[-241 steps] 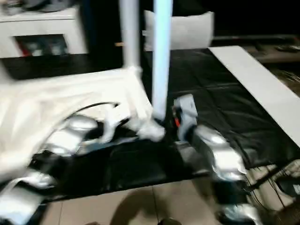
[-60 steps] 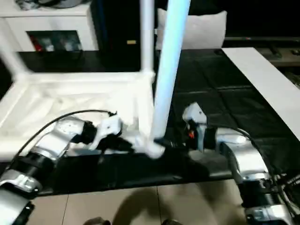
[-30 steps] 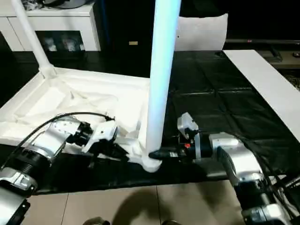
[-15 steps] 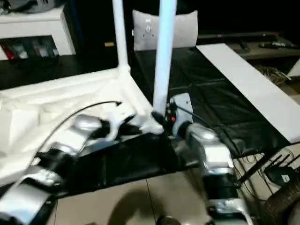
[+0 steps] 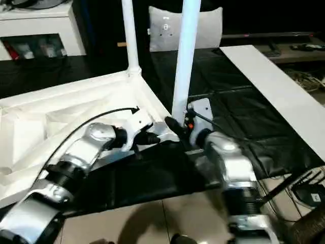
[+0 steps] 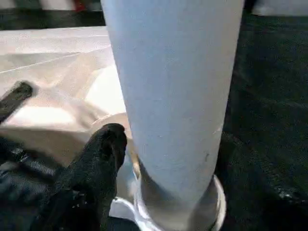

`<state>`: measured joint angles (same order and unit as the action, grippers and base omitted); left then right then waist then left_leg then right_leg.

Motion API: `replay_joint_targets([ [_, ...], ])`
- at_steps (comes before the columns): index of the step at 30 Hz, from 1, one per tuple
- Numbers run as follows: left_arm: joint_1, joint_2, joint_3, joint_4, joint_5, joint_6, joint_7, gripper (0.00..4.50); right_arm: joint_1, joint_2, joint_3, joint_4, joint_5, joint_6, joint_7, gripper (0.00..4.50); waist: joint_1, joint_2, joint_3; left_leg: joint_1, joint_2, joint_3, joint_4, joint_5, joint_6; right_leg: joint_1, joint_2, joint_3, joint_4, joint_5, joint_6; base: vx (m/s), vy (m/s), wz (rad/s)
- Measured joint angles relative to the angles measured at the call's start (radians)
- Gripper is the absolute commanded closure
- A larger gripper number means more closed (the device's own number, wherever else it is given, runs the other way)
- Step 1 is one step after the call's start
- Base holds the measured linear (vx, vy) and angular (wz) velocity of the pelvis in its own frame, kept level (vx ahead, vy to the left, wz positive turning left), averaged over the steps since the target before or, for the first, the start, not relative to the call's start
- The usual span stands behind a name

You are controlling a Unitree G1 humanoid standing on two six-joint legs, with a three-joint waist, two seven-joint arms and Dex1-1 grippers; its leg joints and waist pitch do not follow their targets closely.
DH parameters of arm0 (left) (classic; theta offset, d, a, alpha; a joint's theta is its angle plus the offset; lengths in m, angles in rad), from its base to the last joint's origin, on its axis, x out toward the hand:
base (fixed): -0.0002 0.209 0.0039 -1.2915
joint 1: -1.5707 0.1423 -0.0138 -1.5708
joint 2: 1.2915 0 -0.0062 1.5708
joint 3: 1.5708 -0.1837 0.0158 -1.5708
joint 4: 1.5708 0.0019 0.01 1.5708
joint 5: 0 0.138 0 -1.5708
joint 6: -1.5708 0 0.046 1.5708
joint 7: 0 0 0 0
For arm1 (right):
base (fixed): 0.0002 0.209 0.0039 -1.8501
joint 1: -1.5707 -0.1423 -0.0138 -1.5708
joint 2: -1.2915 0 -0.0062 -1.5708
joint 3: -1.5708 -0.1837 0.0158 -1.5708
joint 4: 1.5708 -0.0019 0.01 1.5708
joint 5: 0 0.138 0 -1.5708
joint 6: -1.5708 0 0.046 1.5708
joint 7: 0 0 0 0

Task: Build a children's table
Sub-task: Rotate leg to tighten

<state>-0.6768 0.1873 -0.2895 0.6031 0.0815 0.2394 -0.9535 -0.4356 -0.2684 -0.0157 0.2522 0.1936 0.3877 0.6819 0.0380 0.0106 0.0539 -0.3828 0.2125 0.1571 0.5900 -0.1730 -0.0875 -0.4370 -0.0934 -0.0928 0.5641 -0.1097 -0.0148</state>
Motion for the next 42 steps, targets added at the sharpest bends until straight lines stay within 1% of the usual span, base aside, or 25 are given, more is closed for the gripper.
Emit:
replay_joint_targets([
  [1, 0.002, 0.013, -0.003, 0.0, -0.003, -0.019, -0.032, 4.5, 0.0, -0.034, 0.005, 0.003, 0.01, -0.011, 0.06, 1.01, 0.004, 0.001, 0.0, 0.0, 0.0, 0.0, 0.0, 0.0, 0.0, 0.0, 0.0, 0.0, 0.0, 0.0, 0.0, 0.0, 0.0, 0.0],
  [2, 0.003, 0.016, -0.003, 0.0, -0.005, -0.023, -0.04, 4.5, 0.0, -0.043, 0.007, 0.004, 0.01, -0.013, 0.074, 0.9, 0.006, 0.002, 0.0, 0.0, 0.0, 0.0, 0.0, 0.0, 0.0, 0.0, 0.0, 0.0, 0.0, 0.0, 0.0, 0.0, 0.0, 0.0],
  [3, 0.008, 0.037, -0.005, 0.0, -0.01, -0.04, -0.079, 4.5, 0.001, -0.084, 0.015, 0.01, 0.01, -0.03, 0.137, 0.65, 0.013, 0.002, 0.0, 0.0, 0.0, 0.0, 0.001, 0.0, 0.0, 0.001, 0.0, 0.0, 0.001, 0.0, 0.0, 0.0, 0.0, 0.0],
  [4, 0.012, 0.055, -0.01, 0.0, -0.015, -0.066, -0.12, 4.5, 0.008, -0.132, 0.037, 0.007, 0.01, -0.05, 0.213, 0.65, 0.02, 0.002, 0.0, 0.0, 0.0, 0.0, 0.002, 0.0, 0.0, 0.001, -0.001, 0.0, 0.001, 0.0, 0.0, 0.0, 0.0, 0.0],
  [6, 0.022, 0.093, -0.023, 0.0, -0.033, -0.11, -0.195, 4.5, 0.02, -0.191, 0.061, 0.008, 0.011, -0.055, 0.309, 0.6, 0.027, 0.002, 0.0, 0.001, 0.0, 0.0, 0.003, 0.0, 0.0, 0.002, -0.001, 0.0, 0.001, 0.0, 0.0, 0.0, 0.0, 0.0],
  [7, 0.029, 0.111, -0.028, 0.0, -0.043, -0.137, -0.236, 4.5, 0.024, -0.211, 0.068, 0.008, 0.019, -0.055, 0.364, 0.6, 0.029, 0.002, 0.0, 0.001, 0.0, 0.0, 0.003, 0.0, 0.0, 0.003, -0.001, 0.0, 0.001, 0.0, 0.001, 0.0, 0.0, 0.0],
  [9, 0.032, 0.13, -0.032, 0.003, -0.046, -0.164, -0.269, 4.5, 0.03, -0.226, 0.071, 0.009, 0.036, -0.067, 0.42, 0.6, 0.036, 0.002, 0.0, 0.0, 0.001, 0.0, 0.005, 0.0, 0.0, 0.003, -0.001, 0.0, 0.001, -0.001, 0.001, 0.0, 0.0, 0.0],
  [11, 0.031, 0.14, -0.046, 0.007, -0.044, -0.2, -0.297, 4.5, 0.031, -0.238, 0.087, 0.009, 0.052, -0.08, 0.486, 0.87, 0.048, 0.002, 0.0, 0.001, 0.001, 0.001, 0.006, 0.0, 0.0, 0.003, -0.001, 0.0, 0.001, -0.001, 0.001, 0.0, 0.0, 0.0],
  [12, 0.031, 0.144, -0.052, 0.01, -0.043, -0.215, -0.307, 4.5, 0.031, -0.243, 0.094, 0.009, 0.057, -0.086, 0.511, 0.87, 0.051, 0.002, 0.0, 0.0, 0.001, 0.001, 0.007, 0.0, 0.0, 0.004, -0.001, 0.0, 0.001, -0.001, 0.001, 0.0, 0.0, 0.0],
  [14, 0.031, 0.156, -0.071, 0.013, -0.036, -0.255, -0.339, 4.5, 0.031, -0.252, 0.115, 0.012, 0.073, -0.108, 0.578, 1.05, 0.056, 0.002, 0.0, 0.0, 0.003, 0.002, 0.009, 0.0, 0.0, 0.005, -0.002, 0.0, 0.001, -0.001, 0.002, 0.0, 0.0, 0.0],
  [16, 0.031, 0.169, -0.081, 0.014, -0.035, -0.284, -0.374, 4.5, 0.031, -0.261, 0.135, 0.022, 0.076, -0.123, 0.626, 1.32, 0.058, 0.002, 0.0, 0.0, 0.006, 0.003, 0.01, 0.0, 0.0, 0.007, -0.002, 0.0, 0.001, -0.001, 0.002, 0.0, 0.0, 0.0],
  [18, 0.029, 0.179, -0.085, 0.021, -0.036, -0.305, -0.402, 4.5, 0.031, -0.261, 0.146, 0.031, 0.076, -0.126, 0.651, 1.42, 0.058, 0.002, 0.0, 0.001, 0.007, 0.004, 0.011, 0.0, 0.0, 0.007, -0.002, 0.0, 0.001, -0.001, 0.002, 0.0, 0.0, 0.0],
  [21, 0.024, 0.195, -0.102, 0.022, -0.036, -0.334, -0.449, 4.5, 0.03, -0.255, 0.155, 0.044, 0.077, -0.129, 0.679, 1.76, 0.058, 0.002, 0.0, 0.002, 0.009, 0.006, 0.011, 0.0, 0.0, 0.008, -0.002, 0.0, 0.001, -0.001, 0.002, 0.0, 0.0, 0.0],
  [22, 0.023, 0.196, -0.104, 0.023, -0.036, -0.338, -0.462, 4.5, 0.03, -0.25, 0.166, 0.048, 0.079, -0.129, 0.69, 1.83, 0.058, 0.002, 0.0, 0.003, 0.009, 0.006, 0.011, 0.0, 0.0, 0.009, -0.002, -0.001, 0.001, -0.001, 0.002, 0.0, 0.0, 0.0],
  [25, 0.013, 0.194, -0.114, 0.033, -0.036, -0.35, -0.476, 4.5, 0.029, -0.24, 0.181, 0.06, 0.087, -0.129, 0.713, 2.09, 0.058, 0.002, 0.0, 0.003, 0.01, 0.007, 0.012, 0.0, 0.0, 0.011, -0.002, -0.001, 0.001, -0.001, 0.002, 0.0, 0.0, 0.0],
  [27, 0.009, 0.191, -0.118, 0.042, -0.036, -0.357, -0.479, 4.5, 0.029, -0.239, 0.181, 0.068, 0.089, -0.129, 0.722, 2.27, 0.06, 0.002, 0.0, 0.004, 0.01, 0.007, 0.012, 0.0, 0.0, 0.013, -0.002, -0.002, 0.001, -0.001, 0.002, 0.0, 0.0, 0.0],
  [30, 0.005, 0.188, -0.118, 0.055, -0.036, -0.365, -0.483, 4.5, 0.028, -0.239, 0.182, 0.071, 0.089, -0.128, 0.725, 2.48, 0.06, 0.002, 0.0, 0.011, 0.01, 0.007, 0.012, 0.0, 0.0, 0.019, -0.002, -0.003, 0.001, -0.002, 0.003, 0.0, 0.0, 0.0],
  [35, -0.001, 0.185, -0.117, 0.071, -0.041, -0.366, -0.486, 4.5, 0.028, -0.238, 0.181, 0.071, 0.094, -0.113, 0.724, 2.58, 0.06, 0.002, 0.0, 0.012, 0.01, 0.007, 0.011, 0.0, 0.0, 0.021, -0.002, -0.003, 0.0, -0.002, 0.003, 0.0, 0.0, 0.0],
  [38, -0.002, 0.176, -0.099, 0.074, -0.048, -0.331, -0.473, 4.5, 0.04, -0.222, 0.16, 0.047, 0.112, -0.056, 0.676, 2.58, 0.058, 0.002, 0.001, 0.013, 0.01, 0.007, 0.011, 0.0, 0.0, 0.021, -0.002, -0.004, 0.0, -0.002, 0.003, 0.0, 0.0, 0.0],
  [39, -0.004, 0.177, -0.095, 0.074, -0.048, -0.32, -0.466, 4.5, 0.043, -0.214, 0.155, 0.038, 0.113, -0.043, 0.654, 2.58, 0.056, 0.002, 0.001, 0.013, 0.01, 0.007, 0.011, 0.0, 0.0, 0.021, -0.002, -0.004, 0.0, -0.002, 0.003, 0.0, 0.0, 0.0],
  [42, -0.005, 0.173, -0.073, 0.076, -0.043, -0.246, -0.399, 4.5, 0.048, -0.157, 0.134, 0.02, 0.09, -0.022, 0.518, 2.58, 0.041, 0.002, 0.001, 0.015, 0.009, 0.006, 0.011, 0.0, -0.001, 0.021, -0.002, -0.008, -0.001, -0.002, 0.003, 0.0, 0.0, 0.0],
])
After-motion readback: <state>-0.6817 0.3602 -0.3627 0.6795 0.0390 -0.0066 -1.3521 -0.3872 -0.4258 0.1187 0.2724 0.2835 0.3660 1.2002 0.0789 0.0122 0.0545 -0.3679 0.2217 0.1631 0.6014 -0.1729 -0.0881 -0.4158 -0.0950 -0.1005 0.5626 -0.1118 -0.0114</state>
